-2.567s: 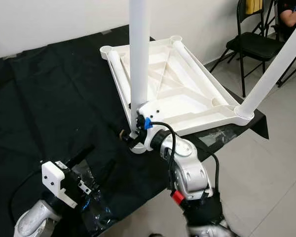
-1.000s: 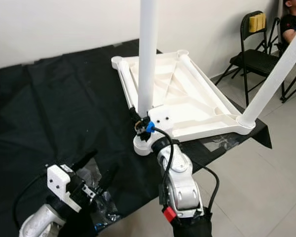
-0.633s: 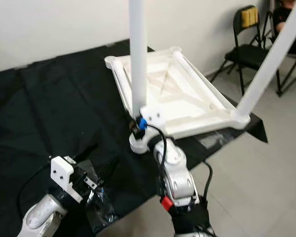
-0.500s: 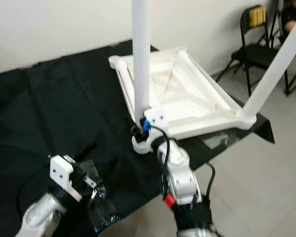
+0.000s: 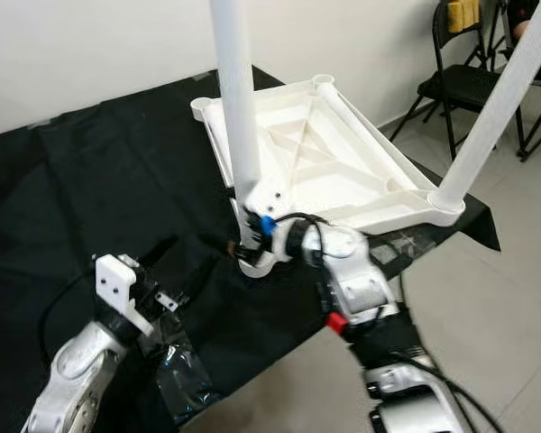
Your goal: Building children table
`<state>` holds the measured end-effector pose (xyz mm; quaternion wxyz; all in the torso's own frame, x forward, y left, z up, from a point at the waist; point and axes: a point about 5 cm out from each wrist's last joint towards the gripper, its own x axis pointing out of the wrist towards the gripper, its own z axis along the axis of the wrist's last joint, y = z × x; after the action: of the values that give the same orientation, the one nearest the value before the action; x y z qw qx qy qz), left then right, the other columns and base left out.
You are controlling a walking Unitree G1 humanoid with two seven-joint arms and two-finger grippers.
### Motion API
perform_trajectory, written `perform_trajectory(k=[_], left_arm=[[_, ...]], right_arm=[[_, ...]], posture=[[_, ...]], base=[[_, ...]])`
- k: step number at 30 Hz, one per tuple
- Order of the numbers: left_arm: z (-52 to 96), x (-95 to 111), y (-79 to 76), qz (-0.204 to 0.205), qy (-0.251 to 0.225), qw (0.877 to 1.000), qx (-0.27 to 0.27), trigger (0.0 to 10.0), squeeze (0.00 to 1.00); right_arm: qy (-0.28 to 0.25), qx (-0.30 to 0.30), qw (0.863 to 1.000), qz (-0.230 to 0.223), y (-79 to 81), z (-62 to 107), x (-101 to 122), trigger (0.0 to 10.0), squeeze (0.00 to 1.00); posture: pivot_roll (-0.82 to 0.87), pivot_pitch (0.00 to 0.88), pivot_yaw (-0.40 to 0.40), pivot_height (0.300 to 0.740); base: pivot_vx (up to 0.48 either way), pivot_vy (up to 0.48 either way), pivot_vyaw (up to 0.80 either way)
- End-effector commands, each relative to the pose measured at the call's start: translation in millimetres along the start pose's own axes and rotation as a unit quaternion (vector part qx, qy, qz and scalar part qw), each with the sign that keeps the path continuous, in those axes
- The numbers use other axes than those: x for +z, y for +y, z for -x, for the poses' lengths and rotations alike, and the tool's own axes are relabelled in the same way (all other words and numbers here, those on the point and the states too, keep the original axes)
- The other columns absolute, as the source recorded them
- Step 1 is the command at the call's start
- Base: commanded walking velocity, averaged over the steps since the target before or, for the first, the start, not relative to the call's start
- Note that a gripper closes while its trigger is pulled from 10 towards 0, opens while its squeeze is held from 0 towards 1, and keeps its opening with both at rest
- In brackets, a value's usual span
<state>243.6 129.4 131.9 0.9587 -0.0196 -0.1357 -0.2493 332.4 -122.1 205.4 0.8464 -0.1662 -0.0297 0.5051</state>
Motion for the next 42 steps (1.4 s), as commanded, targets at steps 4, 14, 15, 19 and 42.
perform_trajectory(k=[4,14,15,19,42], left_arm=[[16.9,4.6,-3.8,-0.003,-0.002,1.0,-0.026,10.0,0.0],[49.7,-0.3,-22.0,0.041,0.011,0.998,-0.047,10.0,0.0],[49.7,-0.3,-22.0,0.041,0.011,0.998,-0.047,10.0,0.0],[47.1,-0.4,-19.4,0.044,0.008,0.998,-0.042,10.0,0.0],[39.7,1.5,-11.8,0.037,0.013,0.997,-0.063,10.0,0.0]], right_arm=[[-0.04,0.053,0.998,0.01,-13.3,1.7,21.3,10.0,0.0],[-0.041,0.103,0.994,0.014,-30.5,22.7,32.3,10.0,0.0],[-0.041,0.103,0.994,0.014,-30.5,22.7,32.3,10.0,0.0],[-0.038,0.106,0.994,0.008,-36.1,30.1,30.3,10.0,0.0],[0.073,-0.085,0.99,-0.088,0.1,9.7,-49.7,0.0,0.0]], posture=[[0.02,0.113,0.034,0.74],[0.05,0.14,0.006,0.74],[0.05,0.14,0.006,0.74],[0.05,0.136,0.005,0.74],[0.04,0.145,0.024,0.74]], base=[[0.0,0.0,0.0],[0.0,0.0,0.0],[0.0,0.0,0.0],[0.0,0.0,0.0],[0.0,0.0,0.0]])
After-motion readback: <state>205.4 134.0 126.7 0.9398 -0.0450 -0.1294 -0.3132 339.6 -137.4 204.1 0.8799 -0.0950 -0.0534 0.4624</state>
